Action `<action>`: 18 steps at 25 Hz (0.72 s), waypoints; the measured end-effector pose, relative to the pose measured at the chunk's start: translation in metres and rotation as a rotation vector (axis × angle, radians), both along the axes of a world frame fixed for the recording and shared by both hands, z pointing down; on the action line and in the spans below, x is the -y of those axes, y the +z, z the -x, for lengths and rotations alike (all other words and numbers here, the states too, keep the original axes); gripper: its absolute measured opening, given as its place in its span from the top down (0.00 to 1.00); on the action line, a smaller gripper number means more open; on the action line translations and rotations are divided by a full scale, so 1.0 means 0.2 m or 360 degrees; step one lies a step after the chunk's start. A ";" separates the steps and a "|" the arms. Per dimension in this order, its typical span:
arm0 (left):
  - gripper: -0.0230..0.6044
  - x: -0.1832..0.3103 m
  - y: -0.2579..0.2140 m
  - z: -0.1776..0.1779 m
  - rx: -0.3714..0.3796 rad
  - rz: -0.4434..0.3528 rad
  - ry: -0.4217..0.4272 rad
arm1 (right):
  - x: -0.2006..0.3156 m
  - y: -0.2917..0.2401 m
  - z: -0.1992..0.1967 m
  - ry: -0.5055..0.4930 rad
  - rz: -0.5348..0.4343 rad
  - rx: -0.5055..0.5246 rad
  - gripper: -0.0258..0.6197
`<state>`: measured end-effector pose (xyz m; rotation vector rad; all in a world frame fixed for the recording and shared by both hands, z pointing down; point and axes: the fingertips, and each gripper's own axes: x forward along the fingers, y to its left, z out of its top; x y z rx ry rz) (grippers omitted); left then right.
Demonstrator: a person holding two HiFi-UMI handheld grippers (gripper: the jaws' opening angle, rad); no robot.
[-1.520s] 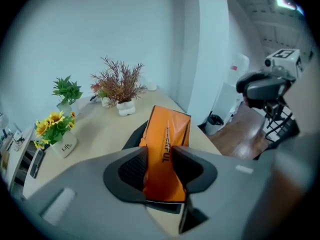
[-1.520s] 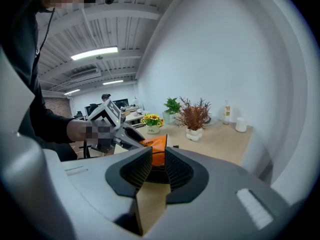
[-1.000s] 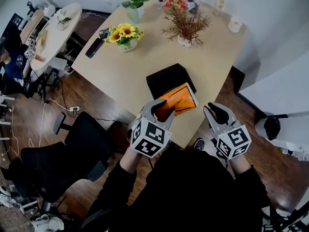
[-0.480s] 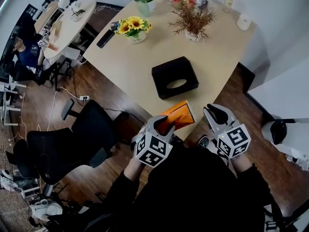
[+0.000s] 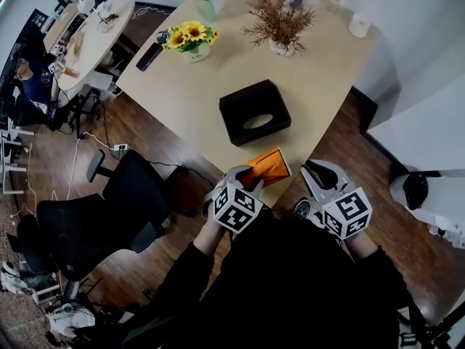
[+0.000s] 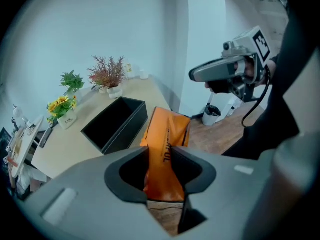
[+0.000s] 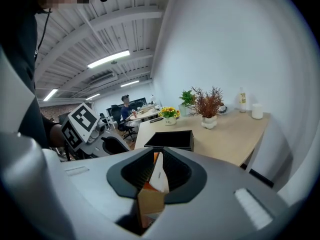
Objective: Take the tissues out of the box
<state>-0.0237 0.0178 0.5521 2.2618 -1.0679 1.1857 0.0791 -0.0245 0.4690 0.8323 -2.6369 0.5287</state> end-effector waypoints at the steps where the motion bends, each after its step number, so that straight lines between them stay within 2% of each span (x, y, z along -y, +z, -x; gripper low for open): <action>1: 0.77 0.01 0.02 0.00 0.0005 0.0010 0.0018 | 0.00 0.00 -0.01 0.0013 0.0002 -0.0011 0.87; 6: 0.77 0.09 0.10 -0.01 -0.0008 0.0029 0.0077 | 0.02 0.03 -0.05 0.0083 0.0016 -0.0070 0.87; 12: 0.77 0.23 0.15 -0.01 -0.0027 0.0056 0.0138 | 0.04 0.09 -0.09 0.0168 0.0106 -0.0117 0.87; 18: 0.76 0.26 0.24 0.01 -0.0023 0.0126 0.0170 | 0.04 0.13 -0.05 0.0167 0.0132 -0.0166 0.87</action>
